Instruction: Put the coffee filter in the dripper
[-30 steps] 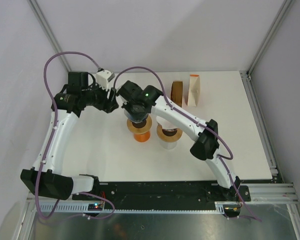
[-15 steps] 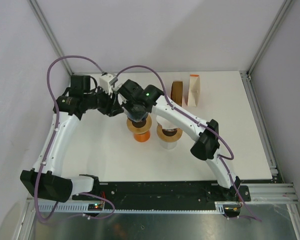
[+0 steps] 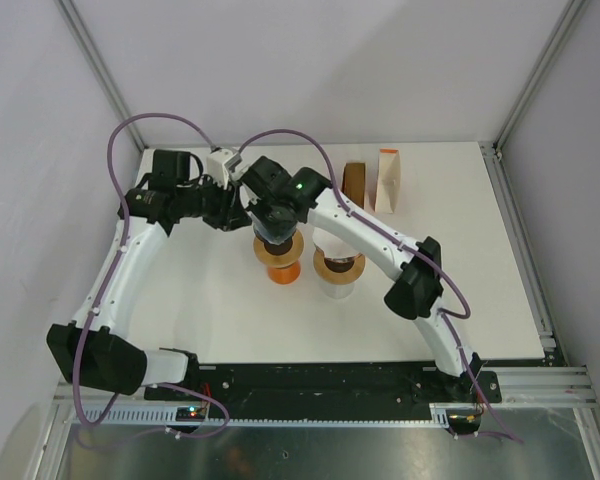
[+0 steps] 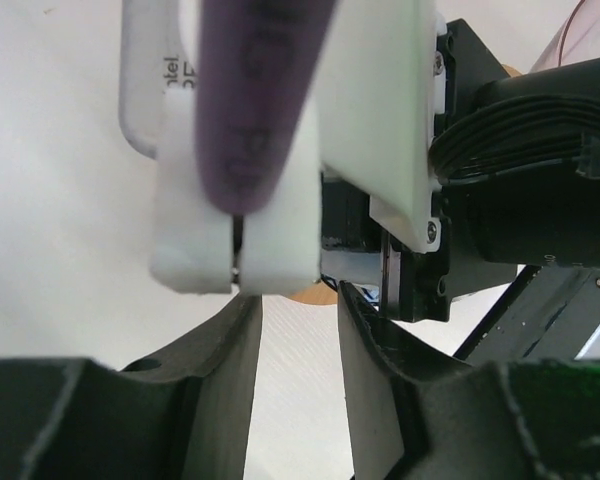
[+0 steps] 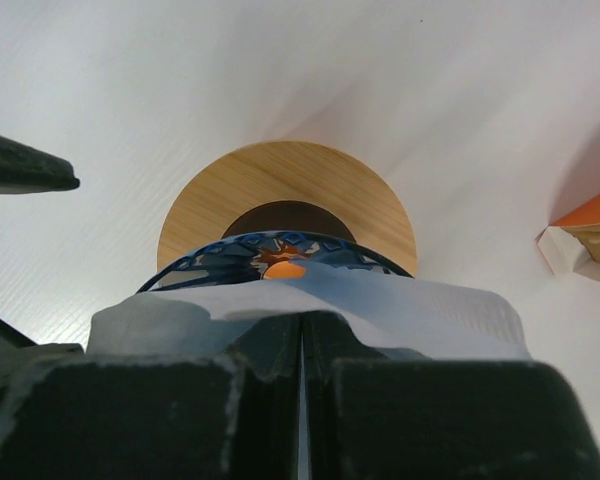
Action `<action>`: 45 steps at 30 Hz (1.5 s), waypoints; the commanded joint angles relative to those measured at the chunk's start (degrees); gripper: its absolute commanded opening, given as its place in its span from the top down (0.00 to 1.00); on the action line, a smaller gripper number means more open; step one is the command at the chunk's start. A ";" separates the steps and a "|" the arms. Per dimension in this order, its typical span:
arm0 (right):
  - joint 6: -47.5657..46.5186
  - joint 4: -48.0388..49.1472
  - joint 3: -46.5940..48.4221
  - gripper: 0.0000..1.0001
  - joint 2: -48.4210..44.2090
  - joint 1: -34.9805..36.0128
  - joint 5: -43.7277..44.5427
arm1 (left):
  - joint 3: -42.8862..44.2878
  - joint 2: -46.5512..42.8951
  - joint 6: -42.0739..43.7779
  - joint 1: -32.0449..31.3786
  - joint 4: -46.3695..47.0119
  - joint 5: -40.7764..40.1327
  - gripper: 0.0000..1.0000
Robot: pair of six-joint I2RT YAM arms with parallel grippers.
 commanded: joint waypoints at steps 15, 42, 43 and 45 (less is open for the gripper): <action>0.28 5.79 -3.53 1.00 -4.91 0.48 -3.17 | -8.85 -8.38 -18.67 4.64 11.10 4.25 0.45; -0.21 5.85 -4.61 1.00 -4.59 1.13 -2.52 | -13.02 -7.03 -22.57 1.44 17.29 -0.34 0.65; -0.24 5.92 -4.61 1.00 -4.71 1.14 -2.51 | -13.04 -6.97 -22.44 1.23 17.29 -0.44 0.67; -0.39 6.22 -4.56 1.00 -5.02 1.13 -2.42 | -13.11 -6.97 -22.25 1.02 17.34 -0.62 0.69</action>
